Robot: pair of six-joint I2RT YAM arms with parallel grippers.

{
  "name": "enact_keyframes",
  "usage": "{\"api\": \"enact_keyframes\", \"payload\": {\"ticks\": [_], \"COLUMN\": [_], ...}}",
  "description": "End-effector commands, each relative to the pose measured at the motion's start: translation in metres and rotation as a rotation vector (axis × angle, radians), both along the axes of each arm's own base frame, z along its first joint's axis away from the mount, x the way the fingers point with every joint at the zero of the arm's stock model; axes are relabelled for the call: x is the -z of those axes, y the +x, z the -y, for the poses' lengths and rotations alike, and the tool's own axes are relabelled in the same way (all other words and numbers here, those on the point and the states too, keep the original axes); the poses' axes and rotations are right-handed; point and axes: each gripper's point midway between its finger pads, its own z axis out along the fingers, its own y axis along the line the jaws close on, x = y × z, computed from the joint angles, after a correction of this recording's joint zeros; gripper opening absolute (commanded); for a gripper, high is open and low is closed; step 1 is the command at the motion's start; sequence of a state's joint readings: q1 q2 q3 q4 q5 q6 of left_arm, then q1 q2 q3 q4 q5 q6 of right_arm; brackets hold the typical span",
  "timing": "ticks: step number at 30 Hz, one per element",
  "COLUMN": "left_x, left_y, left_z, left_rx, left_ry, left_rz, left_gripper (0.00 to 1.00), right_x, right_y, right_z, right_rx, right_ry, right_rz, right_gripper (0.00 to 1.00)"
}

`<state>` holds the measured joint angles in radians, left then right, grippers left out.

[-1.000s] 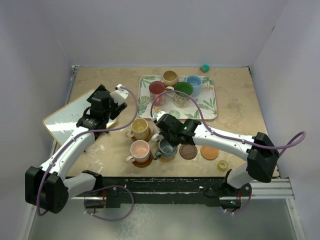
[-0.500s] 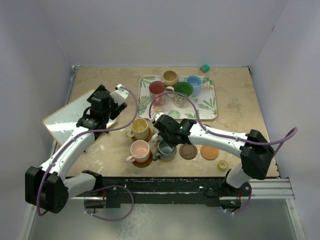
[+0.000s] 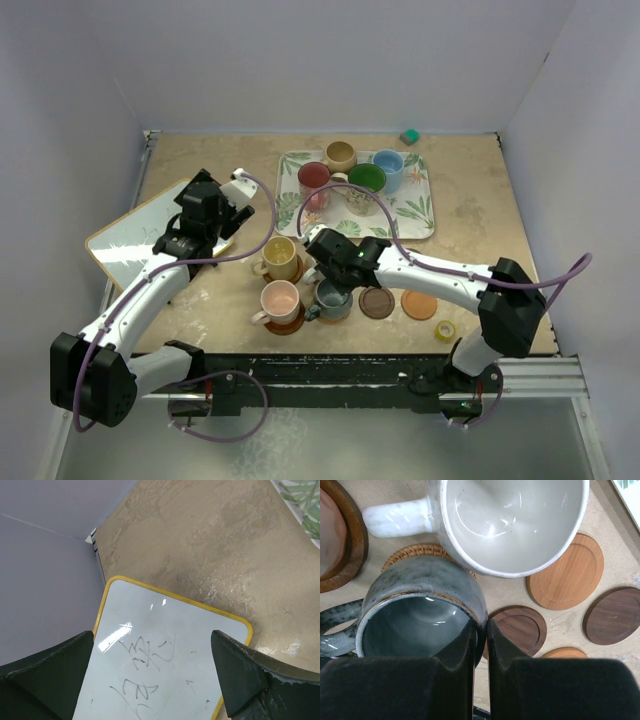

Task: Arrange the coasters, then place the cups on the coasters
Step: Place the cup on the coaster.

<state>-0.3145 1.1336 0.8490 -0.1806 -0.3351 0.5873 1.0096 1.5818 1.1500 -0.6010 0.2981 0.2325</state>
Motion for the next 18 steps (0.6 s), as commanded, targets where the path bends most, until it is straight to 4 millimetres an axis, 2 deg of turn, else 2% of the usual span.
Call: {"api": "enact_keyframes", "payload": {"ticks": [1, 6, 12, 18], "left_x": [-0.0264, -0.0265, -0.026, -0.0246], "left_y": [0.0089, 0.0087, 0.0089, 0.0097], "left_z": [0.0026, 0.0022, 0.002, 0.0017], "left_rx": [0.001, 0.0, -0.001, -0.002], "left_ry": [-0.037, -0.034, -0.032, -0.026], "left_rz": [0.081, 0.08, 0.079, 0.076], "left_gripper": [0.96, 0.96, 0.96, 0.96], "right_x": [-0.021, -0.0191, -0.019, -0.0248], "right_y": [0.009, 0.007, 0.0055, 0.0048], "right_z": [-0.0216, -0.0243, -0.0246, -0.024], "right_rx": [-0.005, -0.021, -0.034, -0.043], "right_ry": [0.08, 0.079, 0.077, 0.089], "right_rz": [0.034, 0.017, 0.01, 0.019], "right_gripper": [0.0, 0.06, 0.19, 0.28]}}
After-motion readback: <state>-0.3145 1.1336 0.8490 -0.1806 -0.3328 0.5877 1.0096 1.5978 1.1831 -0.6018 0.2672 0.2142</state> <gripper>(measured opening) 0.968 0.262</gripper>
